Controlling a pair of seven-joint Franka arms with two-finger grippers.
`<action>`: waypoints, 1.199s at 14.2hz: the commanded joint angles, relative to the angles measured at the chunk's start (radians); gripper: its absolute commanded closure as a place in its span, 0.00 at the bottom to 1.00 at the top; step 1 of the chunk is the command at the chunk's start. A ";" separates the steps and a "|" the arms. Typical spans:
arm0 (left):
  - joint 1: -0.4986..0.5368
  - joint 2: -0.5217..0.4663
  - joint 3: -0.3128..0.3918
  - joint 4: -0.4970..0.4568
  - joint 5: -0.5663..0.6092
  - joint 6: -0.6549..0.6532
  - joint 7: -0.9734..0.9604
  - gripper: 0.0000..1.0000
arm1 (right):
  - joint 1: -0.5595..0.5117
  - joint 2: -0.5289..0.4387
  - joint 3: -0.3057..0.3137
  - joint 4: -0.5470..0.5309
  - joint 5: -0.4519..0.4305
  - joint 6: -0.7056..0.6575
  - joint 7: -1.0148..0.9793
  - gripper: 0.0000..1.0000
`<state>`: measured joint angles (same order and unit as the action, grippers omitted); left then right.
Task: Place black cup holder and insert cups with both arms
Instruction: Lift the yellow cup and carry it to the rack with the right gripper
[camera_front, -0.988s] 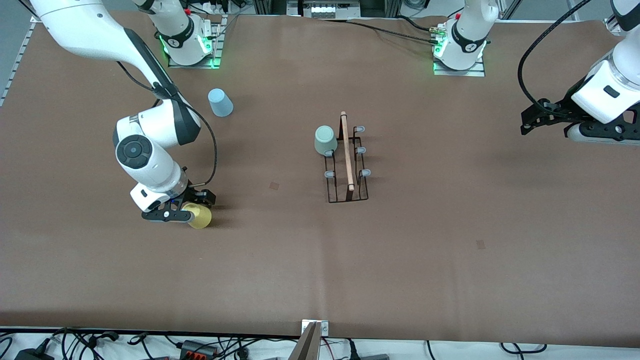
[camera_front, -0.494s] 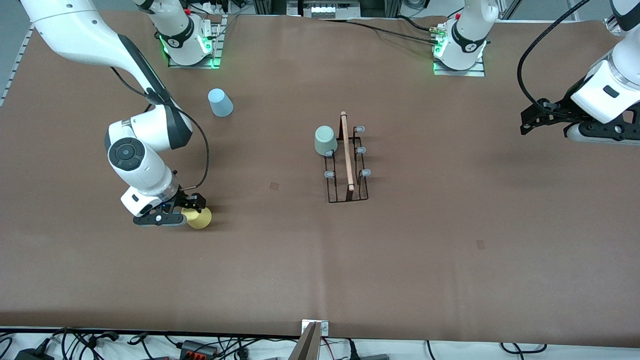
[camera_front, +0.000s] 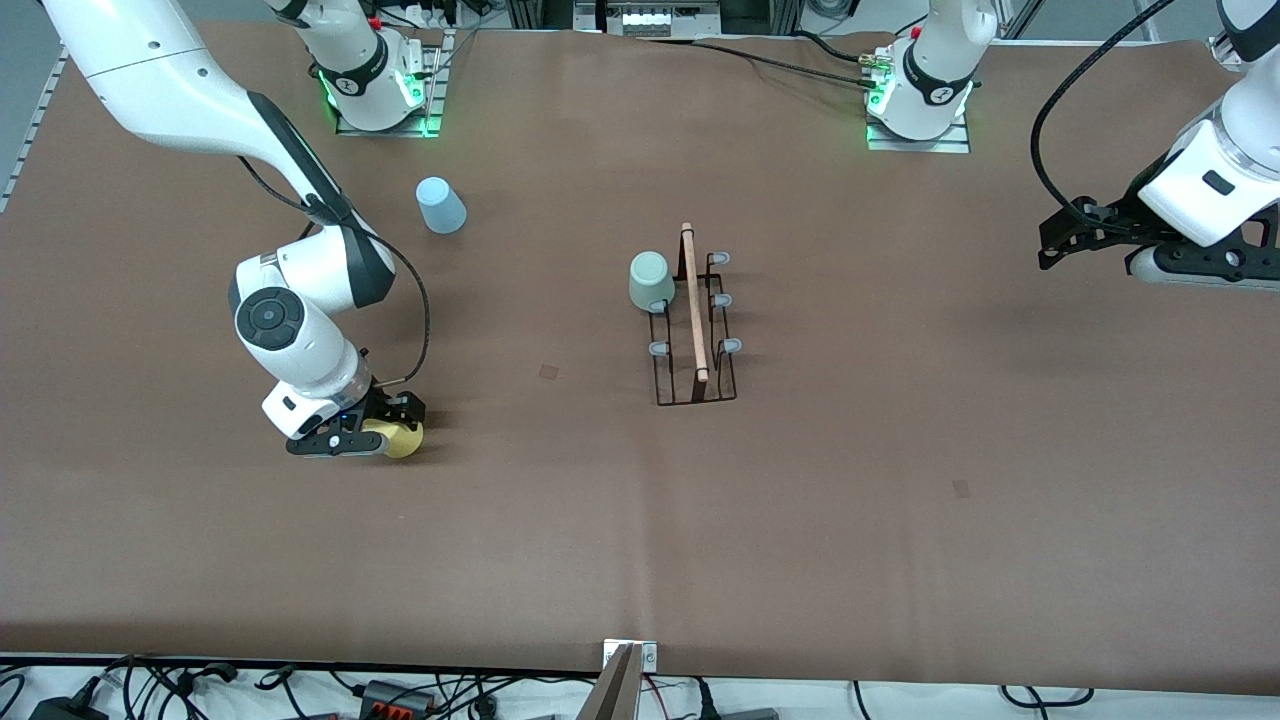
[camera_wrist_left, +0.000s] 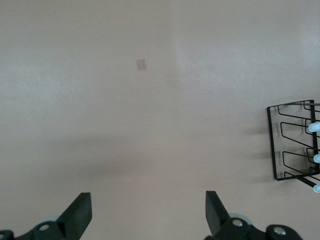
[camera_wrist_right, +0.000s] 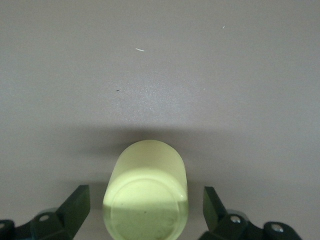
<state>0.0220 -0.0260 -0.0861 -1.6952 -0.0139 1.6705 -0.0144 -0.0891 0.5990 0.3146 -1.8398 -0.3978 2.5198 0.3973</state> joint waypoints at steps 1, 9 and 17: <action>0.001 0.000 -0.001 0.006 -0.021 0.008 0.004 0.00 | -0.012 0.011 0.014 0.005 -0.018 0.022 -0.009 0.00; 0.000 0.000 -0.001 0.006 -0.021 0.005 0.004 0.00 | -0.012 0.005 0.015 0.014 -0.016 0.019 -0.009 0.82; -0.001 0.000 -0.004 0.008 -0.020 0.005 0.004 0.00 | 0.216 -0.147 0.090 0.223 0.095 -0.445 0.461 0.85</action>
<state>0.0210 -0.0260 -0.0892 -1.6952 -0.0139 1.6723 -0.0144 0.0672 0.4550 0.3768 -1.6917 -0.3543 2.1736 0.7208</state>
